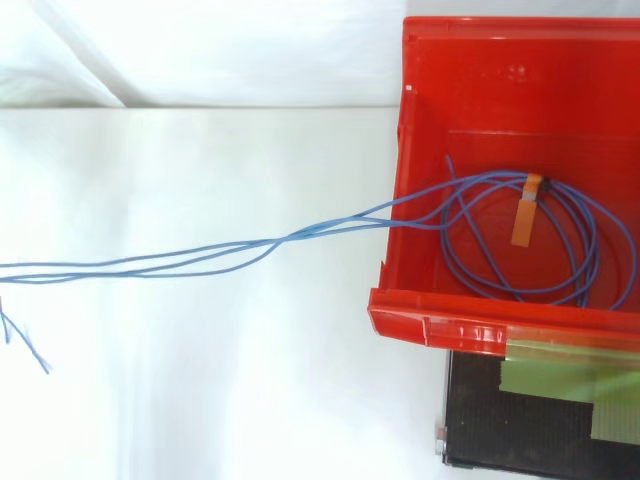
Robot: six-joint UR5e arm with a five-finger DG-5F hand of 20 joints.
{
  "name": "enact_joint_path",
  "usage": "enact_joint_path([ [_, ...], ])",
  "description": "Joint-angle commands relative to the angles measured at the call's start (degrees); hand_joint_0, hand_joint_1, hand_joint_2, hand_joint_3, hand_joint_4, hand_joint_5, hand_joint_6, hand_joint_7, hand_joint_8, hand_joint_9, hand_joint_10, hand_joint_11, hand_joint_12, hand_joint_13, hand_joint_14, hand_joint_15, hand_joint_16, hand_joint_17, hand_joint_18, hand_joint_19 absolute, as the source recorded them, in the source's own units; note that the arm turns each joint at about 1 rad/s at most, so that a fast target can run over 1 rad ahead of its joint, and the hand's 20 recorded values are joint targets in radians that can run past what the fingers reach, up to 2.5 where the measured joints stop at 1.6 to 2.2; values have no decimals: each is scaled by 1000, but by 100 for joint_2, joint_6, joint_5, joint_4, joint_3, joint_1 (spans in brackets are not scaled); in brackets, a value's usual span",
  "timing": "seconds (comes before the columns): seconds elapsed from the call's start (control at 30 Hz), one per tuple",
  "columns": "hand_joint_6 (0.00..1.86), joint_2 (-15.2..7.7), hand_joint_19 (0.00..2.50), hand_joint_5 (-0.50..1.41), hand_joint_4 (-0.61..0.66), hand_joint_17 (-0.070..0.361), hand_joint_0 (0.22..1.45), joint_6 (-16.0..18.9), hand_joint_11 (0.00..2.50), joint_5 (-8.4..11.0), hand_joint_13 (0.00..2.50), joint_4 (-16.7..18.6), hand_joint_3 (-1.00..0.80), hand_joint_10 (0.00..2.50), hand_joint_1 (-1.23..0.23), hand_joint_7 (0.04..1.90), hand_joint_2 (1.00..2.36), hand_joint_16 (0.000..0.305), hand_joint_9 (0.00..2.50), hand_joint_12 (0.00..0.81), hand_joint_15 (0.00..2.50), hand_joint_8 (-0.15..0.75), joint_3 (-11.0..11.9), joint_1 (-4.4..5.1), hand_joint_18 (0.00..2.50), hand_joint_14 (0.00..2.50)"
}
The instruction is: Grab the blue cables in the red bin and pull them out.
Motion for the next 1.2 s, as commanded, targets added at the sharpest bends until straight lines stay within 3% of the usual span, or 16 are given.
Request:
enact_joint_path([
  [0.0, 1107, 4, 826, 281, 221, 83, 1083, 0, 1077, 0, 964, -4, -1000, 1642, -1089, 377, 1000, 37, 531, 326, 1246, 297, 0, 1, 601, 1051],
  [0.3, 1162, 4, 860, 318, 248, 83, 1005, 0, 1068, 0, 980, -4, -1000, 1647, -1055, 366, 1000, 37, 568, 328, 1228, 307, 0, 1, 607, 1065],
  [0.6, 1064, 4, 892, 392, 249, 82, 895, 0, 1098, 0, 1003, -4, -1000, 1589, -916, 410, 1000, 36, 633, 323, 1206, 305, 0, 1, 623, 1109],
  [0.83, 929, 4, 890, 463, 251, 83, 832, 0, 1120, -9, 1016, 5, -1000, 1520, -845, 457, 1000, 37, 676, 327, 1188, 312, 0, 1, 627, 1109],
  [1.17, 587, 4, 878, 525, 265, 87, 784, 9, 1175, -9, 1025, -4, -1000, 1380, -800, 571, 1000, 39, 691, 343, 1203, 319, 0, -17, 619, 1059],
])
